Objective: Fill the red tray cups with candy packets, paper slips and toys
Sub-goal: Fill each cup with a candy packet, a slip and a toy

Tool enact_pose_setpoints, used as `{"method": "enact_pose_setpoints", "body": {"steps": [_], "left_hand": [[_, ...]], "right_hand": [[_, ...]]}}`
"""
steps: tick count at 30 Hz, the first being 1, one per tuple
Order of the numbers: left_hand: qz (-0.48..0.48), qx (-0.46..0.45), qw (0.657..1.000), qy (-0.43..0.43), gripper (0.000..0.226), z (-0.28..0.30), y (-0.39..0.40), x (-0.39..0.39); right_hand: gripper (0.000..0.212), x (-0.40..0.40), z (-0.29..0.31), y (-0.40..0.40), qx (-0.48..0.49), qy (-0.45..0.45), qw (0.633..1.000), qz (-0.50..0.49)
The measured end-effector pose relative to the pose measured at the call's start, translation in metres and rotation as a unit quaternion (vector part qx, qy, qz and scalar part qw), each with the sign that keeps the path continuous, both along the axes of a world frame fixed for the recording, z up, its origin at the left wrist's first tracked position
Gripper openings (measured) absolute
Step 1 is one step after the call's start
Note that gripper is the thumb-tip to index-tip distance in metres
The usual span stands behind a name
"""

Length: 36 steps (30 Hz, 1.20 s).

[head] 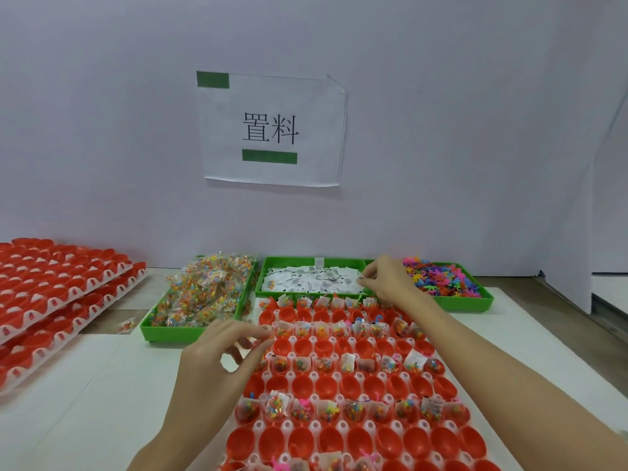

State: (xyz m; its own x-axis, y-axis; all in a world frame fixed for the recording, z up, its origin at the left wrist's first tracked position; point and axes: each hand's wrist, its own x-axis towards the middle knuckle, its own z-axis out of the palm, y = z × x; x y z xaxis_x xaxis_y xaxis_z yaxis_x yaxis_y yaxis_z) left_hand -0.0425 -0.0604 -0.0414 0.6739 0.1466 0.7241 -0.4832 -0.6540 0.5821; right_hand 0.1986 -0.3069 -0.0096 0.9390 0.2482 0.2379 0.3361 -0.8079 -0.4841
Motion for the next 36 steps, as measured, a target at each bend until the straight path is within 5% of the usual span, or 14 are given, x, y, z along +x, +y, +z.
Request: {"method": "enact_pose_setpoints", "body": {"steps": [11, 17, 22, 30, 36], "left_hand": [[-0.004, -0.053, 0.998, 0.028, 0.021, 0.007, -0.005, -0.005], [-0.105, -0.238, 0.960, 0.100, 0.022, 0.025, -0.023, -0.016], [-0.229, -0.271, 0.914, 0.198, 0.016, 0.034, -0.045, -0.029], [-0.229, -0.213, 0.922, 0.228, 0.017, 0.036, -0.045, -0.034], [-0.233, -0.110, 0.947, 0.191, 0.039, 0.032, -0.043, -0.034]], "right_hand": [[0.012, -0.082, 0.037, -0.023, 0.240, -0.055, 0.969, 0.000], [0.008, -0.189, 0.037, -0.026, 0.352, 0.082, 0.924, 0.121], [0.006, -0.226, 0.013, -0.010, 0.304, 0.111, 0.931, 0.167], [0.002, -0.232, 0.009, -0.011, 0.288, 0.112, 0.941, 0.137], [0.004, -0.236, 0.010, -0.010, 0.212, 0.071, 0.964, 0.143]]}}
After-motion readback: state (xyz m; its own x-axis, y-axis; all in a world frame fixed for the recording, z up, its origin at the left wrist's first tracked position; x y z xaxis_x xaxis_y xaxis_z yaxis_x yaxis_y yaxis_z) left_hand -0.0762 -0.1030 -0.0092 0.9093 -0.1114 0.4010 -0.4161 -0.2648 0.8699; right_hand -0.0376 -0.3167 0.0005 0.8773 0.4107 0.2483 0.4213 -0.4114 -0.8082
